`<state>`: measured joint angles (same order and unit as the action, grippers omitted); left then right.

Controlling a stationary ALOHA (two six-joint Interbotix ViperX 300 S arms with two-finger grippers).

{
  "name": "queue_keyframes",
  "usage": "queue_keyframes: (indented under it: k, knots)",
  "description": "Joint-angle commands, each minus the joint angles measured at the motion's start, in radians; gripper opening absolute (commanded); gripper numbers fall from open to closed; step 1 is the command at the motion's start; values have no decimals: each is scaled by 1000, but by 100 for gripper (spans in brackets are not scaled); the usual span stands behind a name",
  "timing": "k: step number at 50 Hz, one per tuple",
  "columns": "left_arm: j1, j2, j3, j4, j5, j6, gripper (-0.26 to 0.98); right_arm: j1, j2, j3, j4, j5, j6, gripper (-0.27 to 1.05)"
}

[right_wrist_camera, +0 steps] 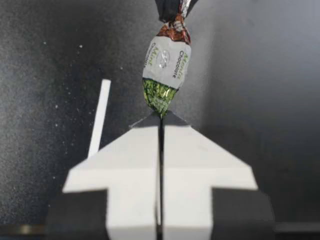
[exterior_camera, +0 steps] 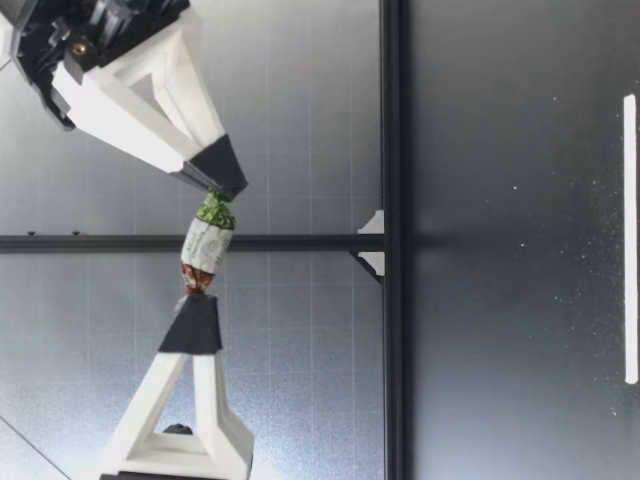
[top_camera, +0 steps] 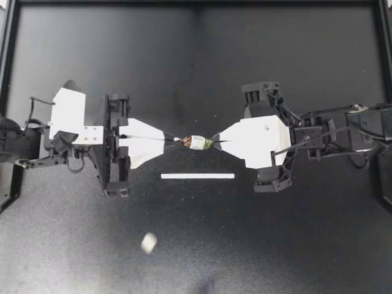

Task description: Pick up the candy and unwrap it.

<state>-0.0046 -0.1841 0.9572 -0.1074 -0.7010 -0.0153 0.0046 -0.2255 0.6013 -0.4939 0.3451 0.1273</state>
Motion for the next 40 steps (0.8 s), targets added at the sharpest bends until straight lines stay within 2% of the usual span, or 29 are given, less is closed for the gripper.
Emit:
queue_keyframes:
  k: [1, 5, 14, 21, 35, 40]
  knots:
    - [2, -15, -14, 2, -5, 0, -16, -3, -20, -8, 2, -14, 2, -12]
    - [3, -17, -12, 2, -5, 0, -15, -3, -23, -8, 3, -17, 2, -6]
    - [3, -18, -12, 0, -5, -3, -12, -3, -14, -2, 2, -20, 3, 21]
    - [2, -15, -11, 2, -5, -8, -3, -3, -9, 5, 3, -23, 20, 44]
    - [2, -8, -9, 0, -5, -11, 36, -3, -28, 23, 2, -28, 52, 45]
    - [2, -5, -9, -2, -5, -11, 39, -3, -41, 35, 3, -51, 74, 45]
